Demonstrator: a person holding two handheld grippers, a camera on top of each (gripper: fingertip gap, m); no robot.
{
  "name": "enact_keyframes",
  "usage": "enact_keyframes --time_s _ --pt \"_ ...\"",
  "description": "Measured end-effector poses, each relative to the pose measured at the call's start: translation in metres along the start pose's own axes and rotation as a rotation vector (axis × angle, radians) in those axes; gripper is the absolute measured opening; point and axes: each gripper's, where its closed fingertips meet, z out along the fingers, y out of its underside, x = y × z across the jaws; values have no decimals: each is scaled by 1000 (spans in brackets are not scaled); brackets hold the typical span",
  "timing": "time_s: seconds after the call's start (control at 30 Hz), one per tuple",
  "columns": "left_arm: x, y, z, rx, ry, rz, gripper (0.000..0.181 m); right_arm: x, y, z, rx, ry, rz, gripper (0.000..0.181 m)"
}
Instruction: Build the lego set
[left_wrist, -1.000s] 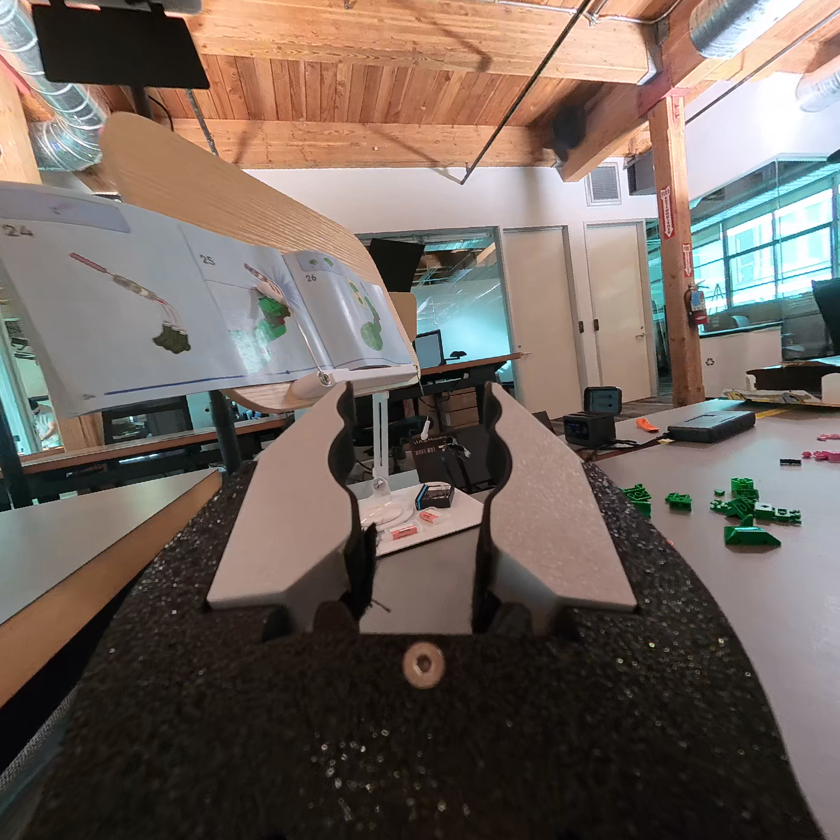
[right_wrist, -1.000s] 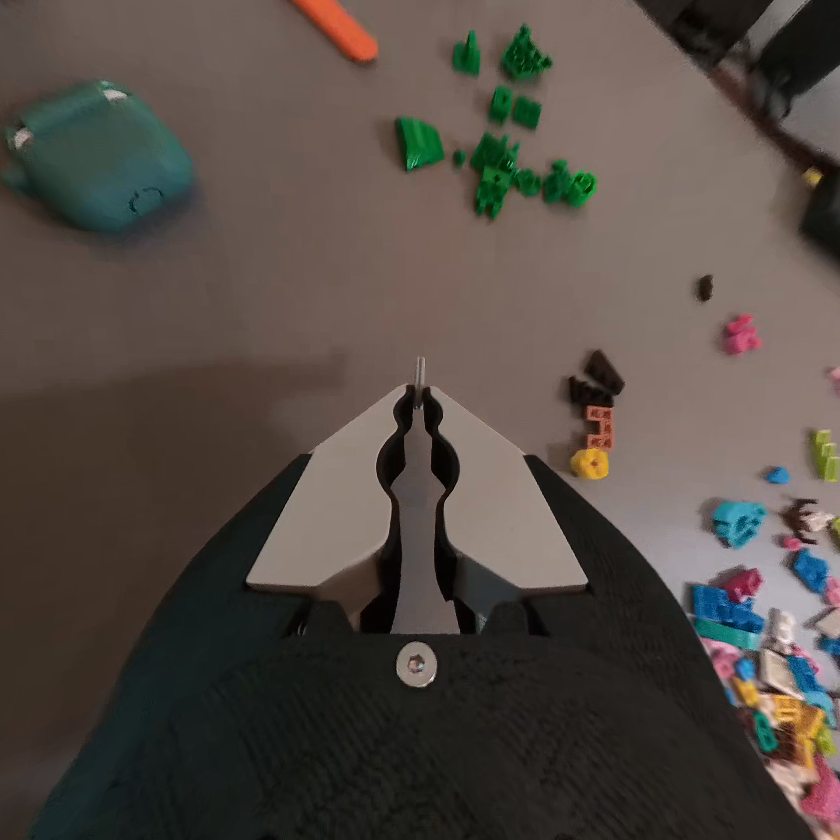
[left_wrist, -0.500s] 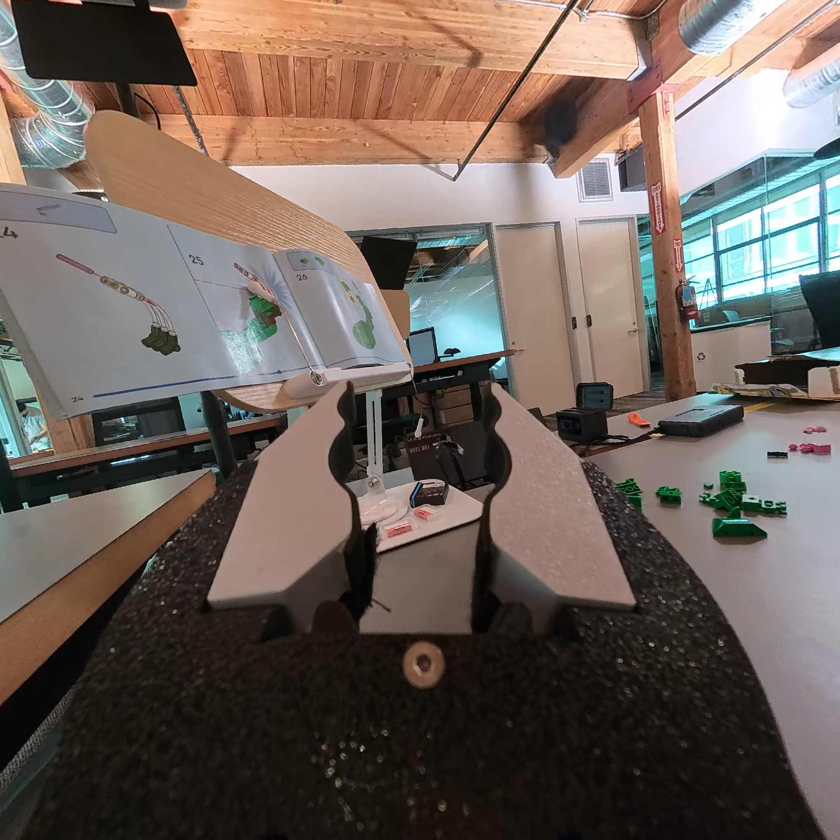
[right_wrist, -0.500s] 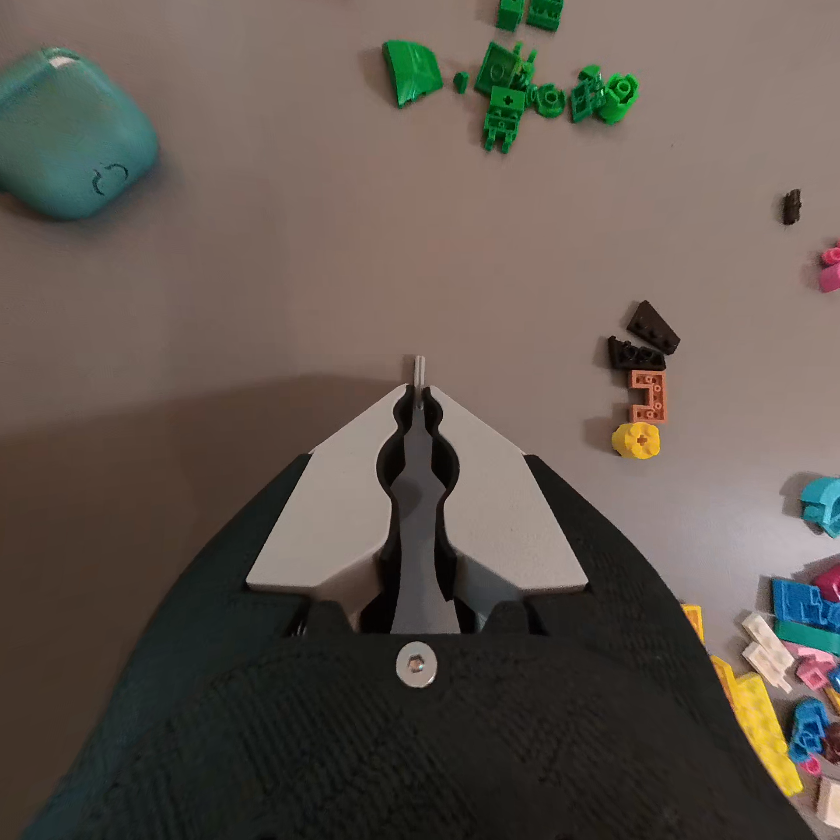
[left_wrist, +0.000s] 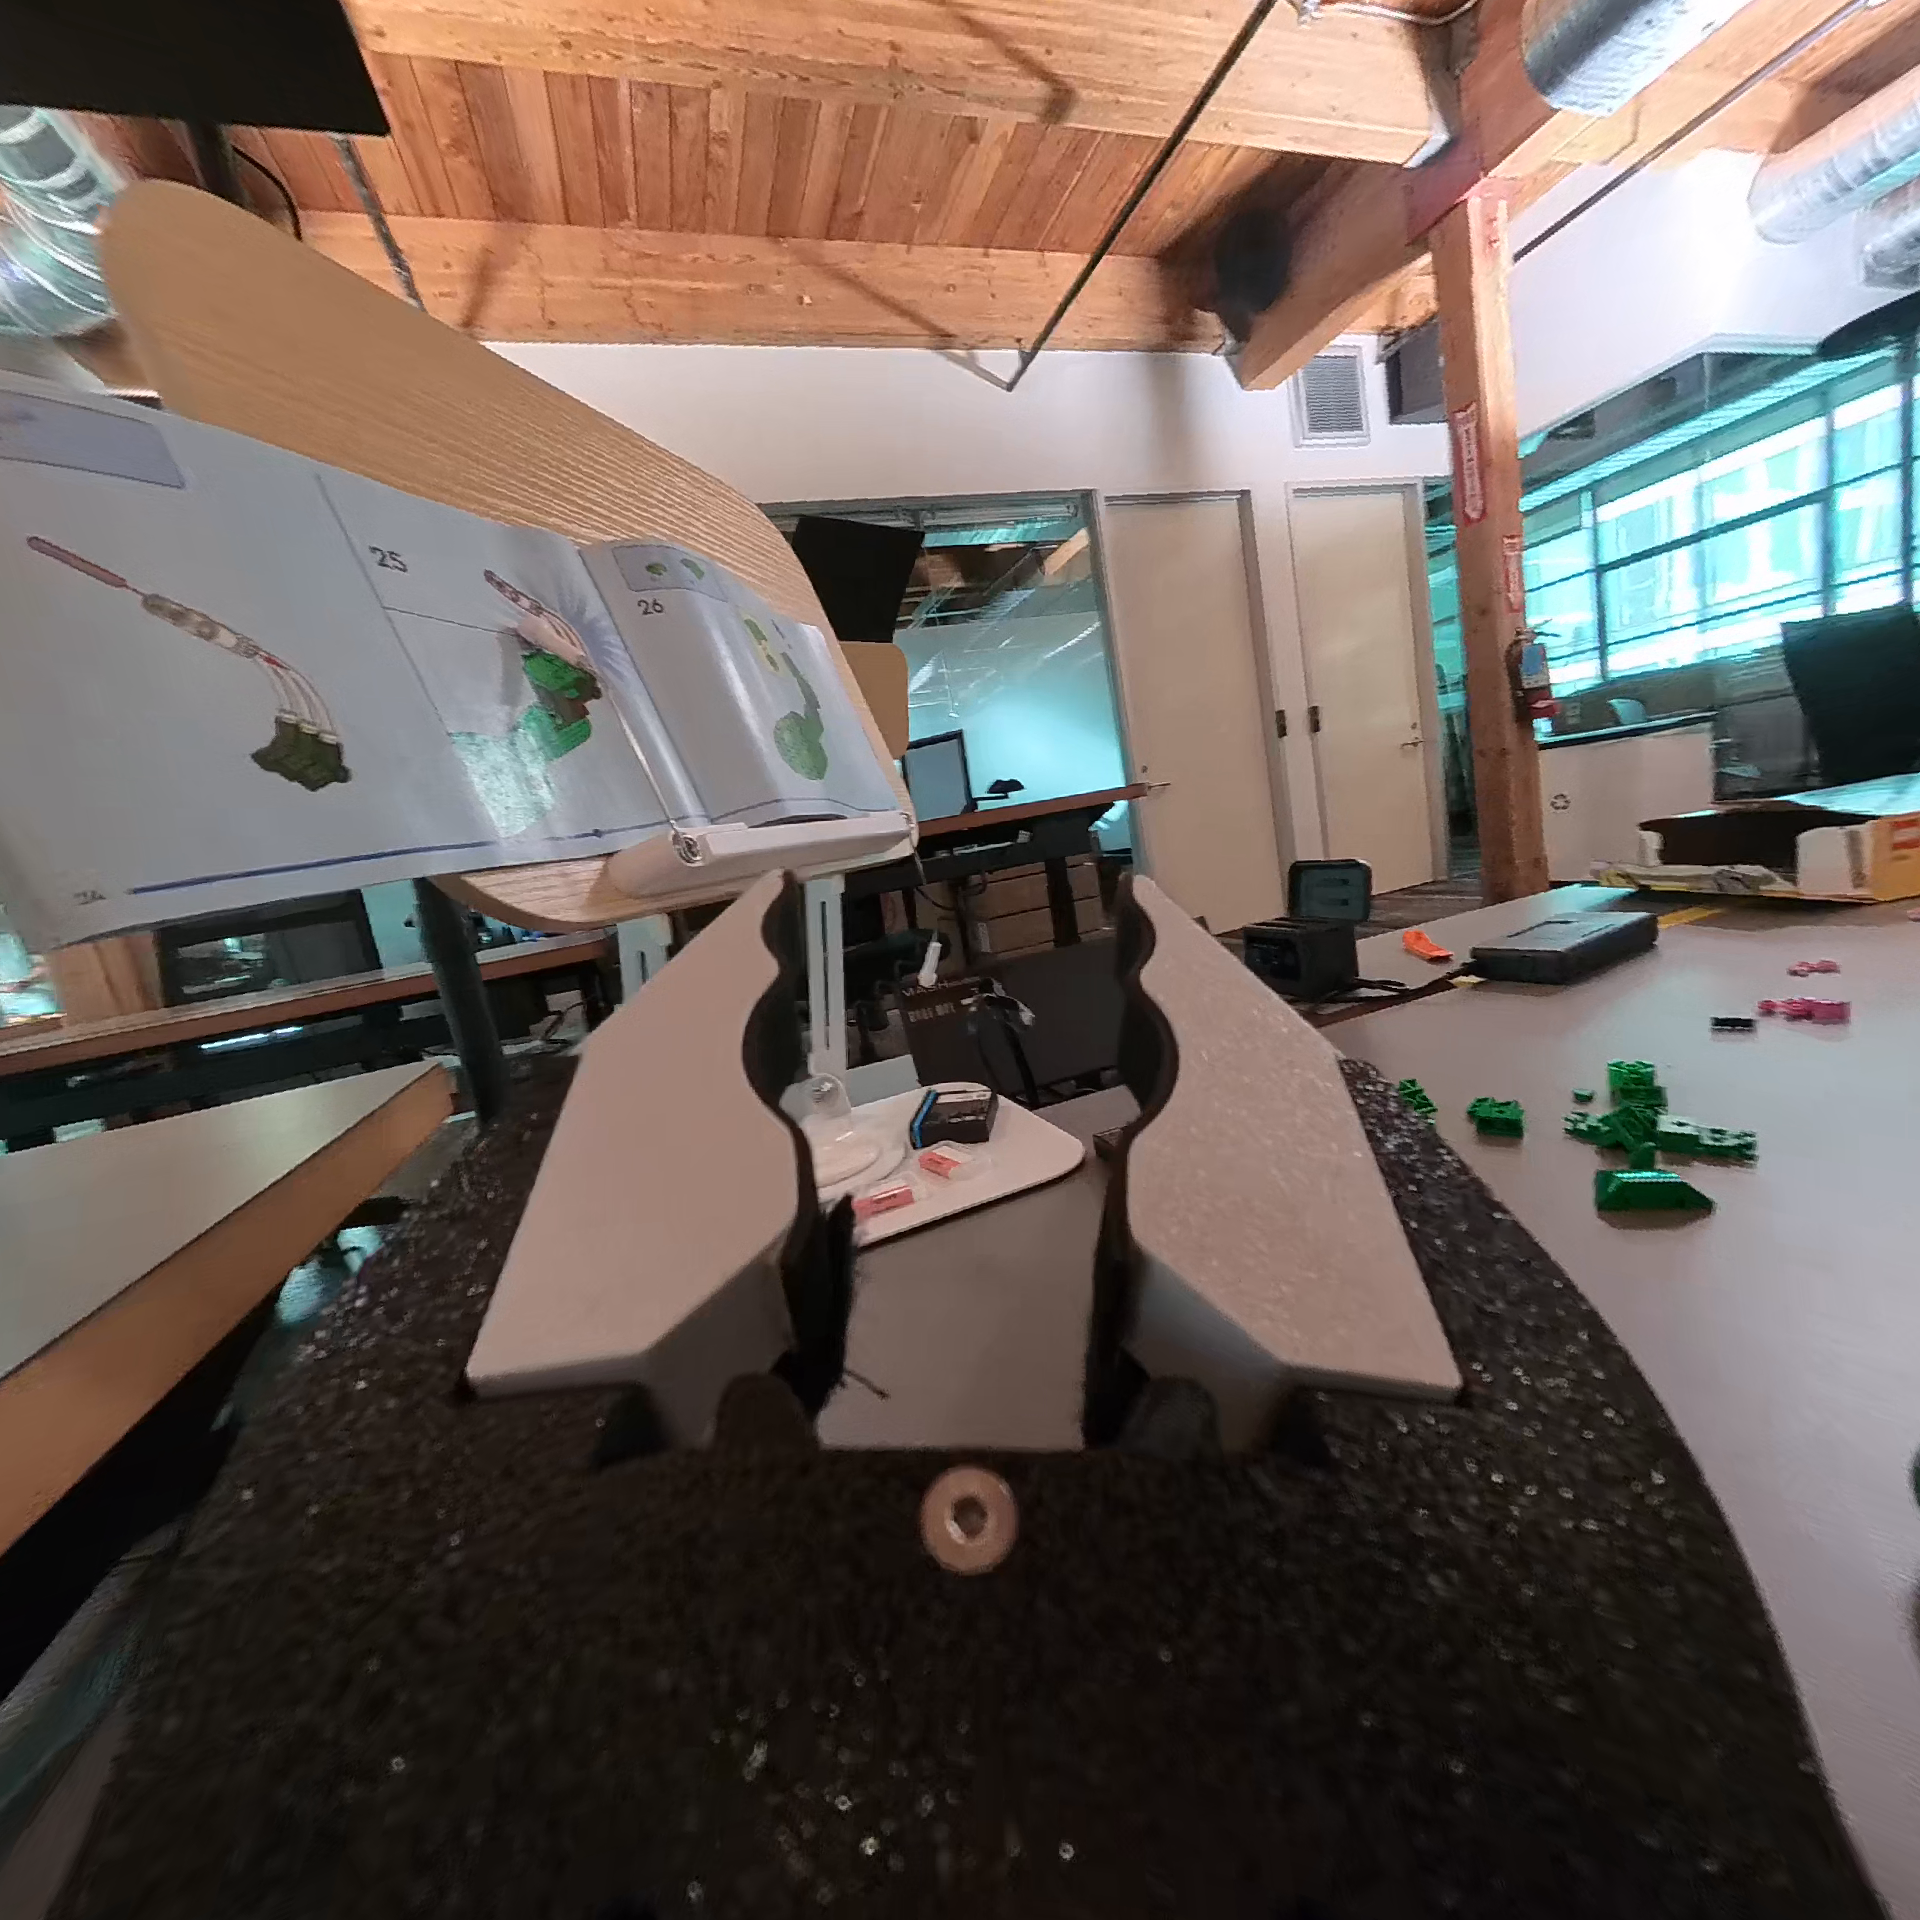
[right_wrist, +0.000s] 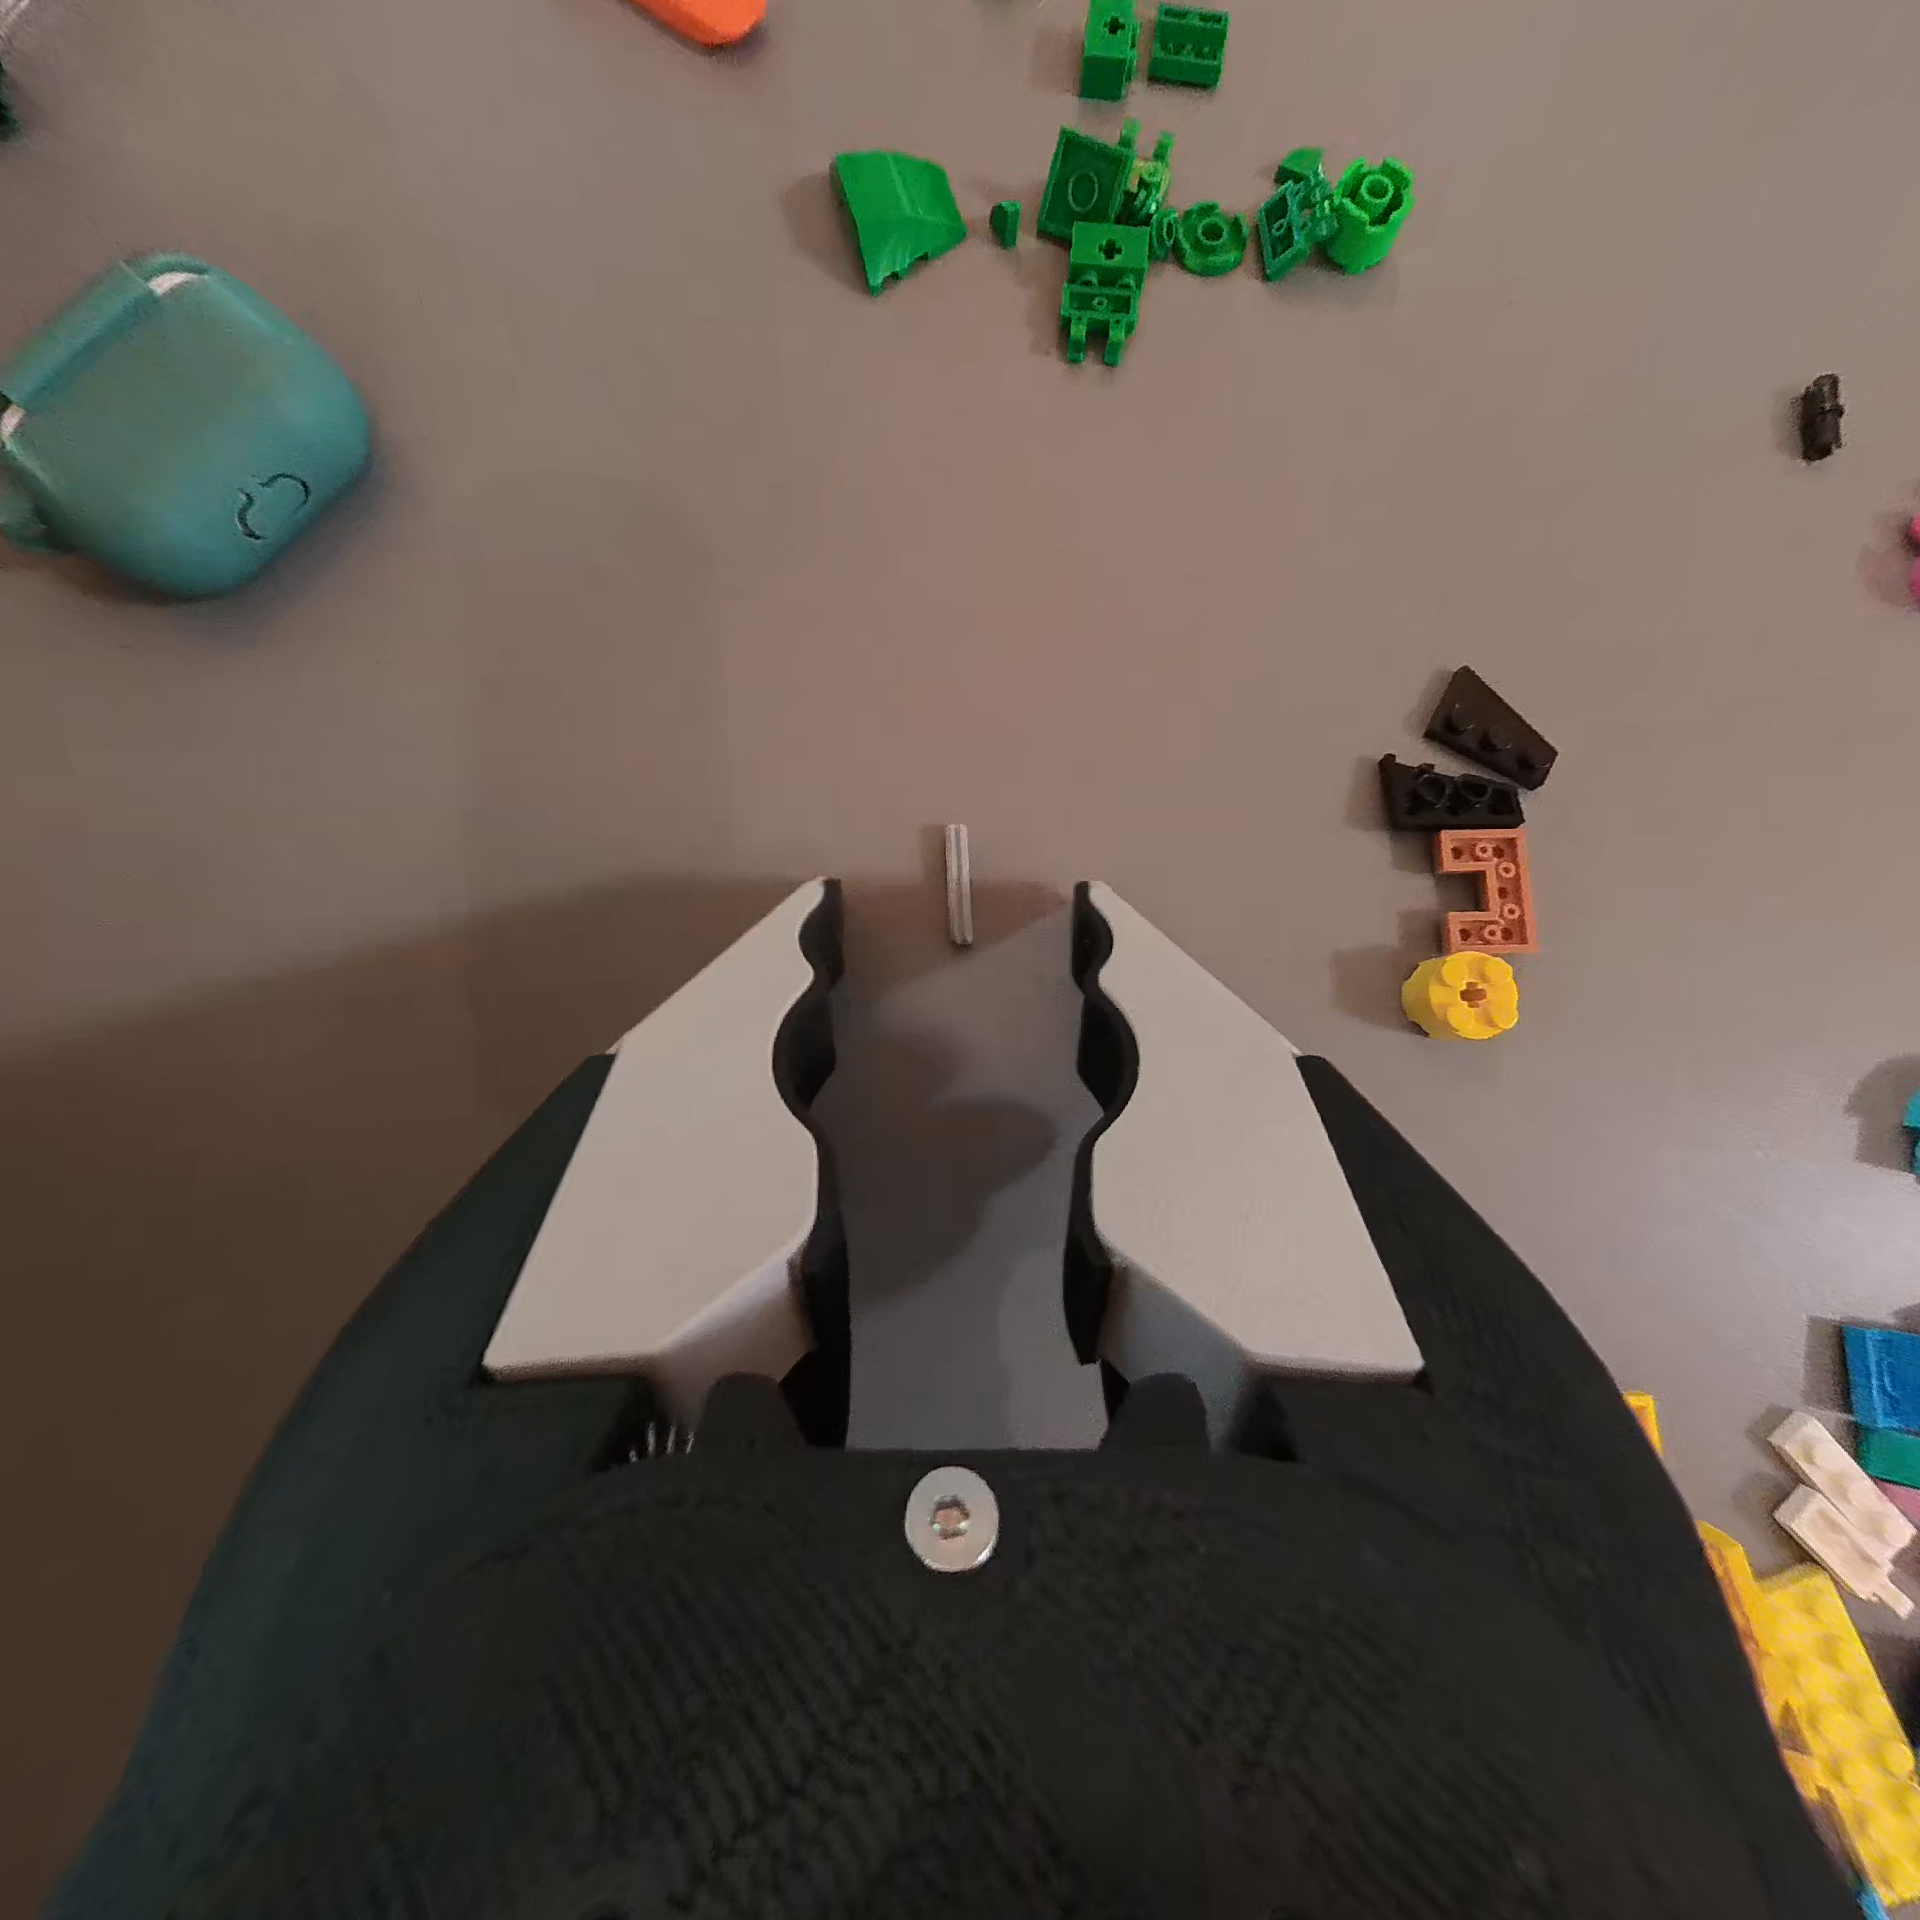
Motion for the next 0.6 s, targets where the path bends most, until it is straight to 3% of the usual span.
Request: enact_keyframes --time_s 0.17,0.33,0.47,0.6 --pt "-6 -3 -3 11 -35 -2 64 -2 -5 -9 17 -3 -13 53" --pt "-7 -4 -4 13 -36 -7 64 10 -12 -45 106 27 -48 53" --pt "-3 -2 -4 0 -15 -14 63 43 -14 -93 234 20 55 49" --pt "0 1 -6 -24 0 -1 62 119 -3 -150 365 171 204 48"
